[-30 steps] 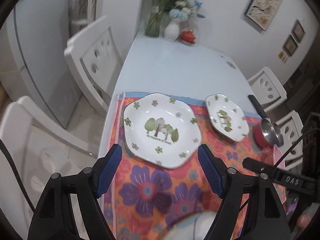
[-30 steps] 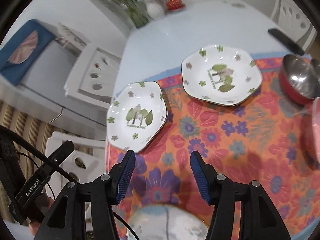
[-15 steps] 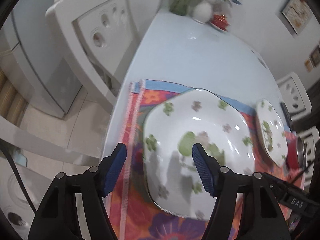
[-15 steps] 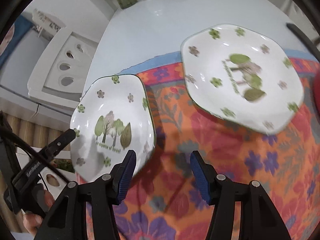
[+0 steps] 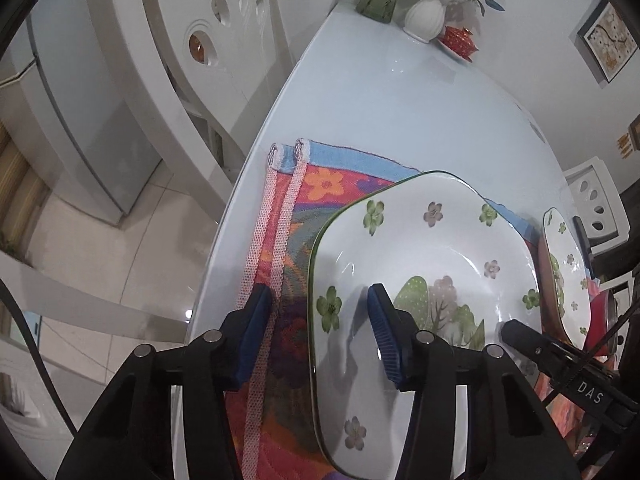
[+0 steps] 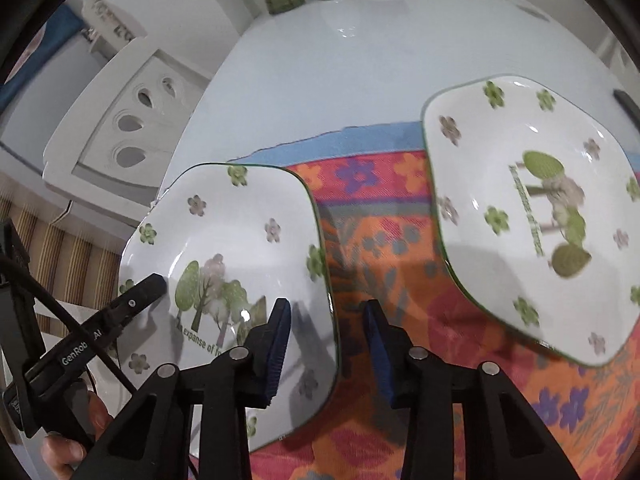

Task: Organize plates and bowls
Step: 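Close both grippers on the rim of the large hexagonal tree plate, then carry the hexagonal plate with both grippers over the Sunflower plate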

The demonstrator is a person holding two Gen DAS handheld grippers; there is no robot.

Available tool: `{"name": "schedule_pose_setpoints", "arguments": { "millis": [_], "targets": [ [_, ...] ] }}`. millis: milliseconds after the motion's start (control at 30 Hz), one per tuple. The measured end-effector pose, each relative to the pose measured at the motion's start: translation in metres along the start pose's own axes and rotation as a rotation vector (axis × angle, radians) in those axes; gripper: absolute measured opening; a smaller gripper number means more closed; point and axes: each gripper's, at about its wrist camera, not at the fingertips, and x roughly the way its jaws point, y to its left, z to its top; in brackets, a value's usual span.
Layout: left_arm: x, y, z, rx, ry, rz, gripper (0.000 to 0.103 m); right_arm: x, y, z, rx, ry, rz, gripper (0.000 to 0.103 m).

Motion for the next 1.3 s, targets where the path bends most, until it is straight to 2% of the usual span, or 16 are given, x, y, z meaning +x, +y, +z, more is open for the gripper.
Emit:
{"name": "schedule_pose_setpoints", "arguments": {
  "millis": [167,333,433,500,567,700,933,1300],
  "targets": [
    [0.001,-0.001,0.005,0.021,0.007,-0.004,0.046,0.005,0.007,0.004,-0.044,-0.008,0.015,0.03],
    [-0.003,-0.016,0.003,0.085,-0.006,-0.059,0.047,0.006,0.015,0.004,-0.109,-0.02,0.008,0.03],
    [-0.003,-0.023,0.001,0.117,-0.003,-0.007,0.047,0.001,0.015,0.0,-0.128,-0.024,0.03,0.03],
    [-0.005,-0.02,0.0,0.09,0.005,-0.031,0.047,-0.005,0.014,-0.004,-0.131,-0.023,0.04,0.03],
    [-0.012,-0.017,-0.003,0.061,0.004,-0.057,0.047,-0.013,0.015,-0.009,-0.14,-0.027,0.041,0.03],
    [-0.027,-0.022,-0.012,0.066,-0.006,-0.034,0.047,-0.023,0.017,-0.017,-0.124,-0.024,0.033,0.03],
    [-0.057,-0.03,-0.03,0.06,-0.026,-0.055,0.047,-0.048,0.02,-0.028,-0.109,-0.038,0.028,0.03],
    [-0.122,-0.044,-0.056,0.089,-0.1,-0.092,0.047,-0.118,0.028,-0.062,-0.123,-0.111,0.041,0.031]
  ]
}}
